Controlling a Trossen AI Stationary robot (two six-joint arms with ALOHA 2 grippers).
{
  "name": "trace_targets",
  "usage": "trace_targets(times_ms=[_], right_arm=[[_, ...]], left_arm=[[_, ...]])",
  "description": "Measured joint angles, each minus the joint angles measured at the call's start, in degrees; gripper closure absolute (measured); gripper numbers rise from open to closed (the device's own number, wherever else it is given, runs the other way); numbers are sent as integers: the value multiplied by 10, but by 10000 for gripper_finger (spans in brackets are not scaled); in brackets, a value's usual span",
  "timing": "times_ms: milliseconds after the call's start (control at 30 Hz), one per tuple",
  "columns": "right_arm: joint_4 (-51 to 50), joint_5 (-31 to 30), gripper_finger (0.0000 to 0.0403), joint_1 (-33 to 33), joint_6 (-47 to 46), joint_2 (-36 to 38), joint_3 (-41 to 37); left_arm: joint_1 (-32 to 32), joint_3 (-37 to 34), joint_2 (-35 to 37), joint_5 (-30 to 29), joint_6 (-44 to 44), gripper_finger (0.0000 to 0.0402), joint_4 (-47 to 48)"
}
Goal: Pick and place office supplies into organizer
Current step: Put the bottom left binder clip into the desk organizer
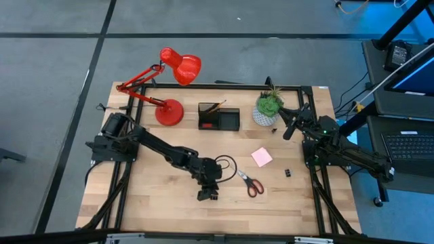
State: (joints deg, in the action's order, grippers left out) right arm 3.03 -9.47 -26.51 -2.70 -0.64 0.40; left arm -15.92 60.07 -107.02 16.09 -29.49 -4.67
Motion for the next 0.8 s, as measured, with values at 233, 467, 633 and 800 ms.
trace_targets(times_ms=[233,467,633,800], right_arm=[[0,0,323,0,1,0,0],[0,0,323,0,1,0,0],[0,0,323,0,1,0,0],[0,0,323,0,1,0,0]], left_arm=[[-7,0,0,-17,-3,284,0],[-8,0,-3,-36,-3,283,5],[-16,1,-26,-21,-11,284,-2],[-21,0,-39,-11,-15,284,-8]])
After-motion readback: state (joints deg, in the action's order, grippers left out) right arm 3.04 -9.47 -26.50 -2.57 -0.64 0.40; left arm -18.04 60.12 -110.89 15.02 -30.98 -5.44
